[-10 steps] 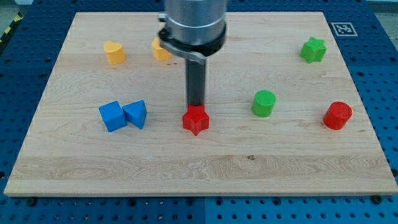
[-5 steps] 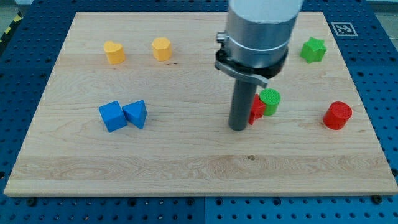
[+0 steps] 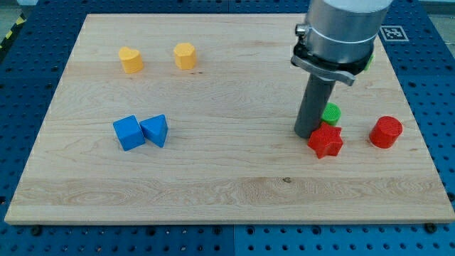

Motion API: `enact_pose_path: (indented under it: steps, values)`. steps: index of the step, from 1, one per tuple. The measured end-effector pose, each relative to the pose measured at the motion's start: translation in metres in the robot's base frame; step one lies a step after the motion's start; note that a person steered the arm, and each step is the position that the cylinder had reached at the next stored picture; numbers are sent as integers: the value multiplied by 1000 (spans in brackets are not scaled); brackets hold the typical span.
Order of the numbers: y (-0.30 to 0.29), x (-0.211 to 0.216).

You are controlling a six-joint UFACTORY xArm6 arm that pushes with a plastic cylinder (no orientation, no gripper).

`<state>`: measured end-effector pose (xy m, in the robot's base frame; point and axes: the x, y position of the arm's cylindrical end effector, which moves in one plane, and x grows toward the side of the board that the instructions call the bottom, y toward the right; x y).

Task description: Drag the red star into the left side of the red circle

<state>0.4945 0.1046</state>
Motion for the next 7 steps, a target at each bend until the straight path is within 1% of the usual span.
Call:
enact_pose_path:
  steps: [1, 2, 3, 4, 6, 7]
  values:
    - [-37, 22]
    - [-23, 36]
    - [17, 34]
    - [39, 34]
    - [40, 34]
    - [30, 34]
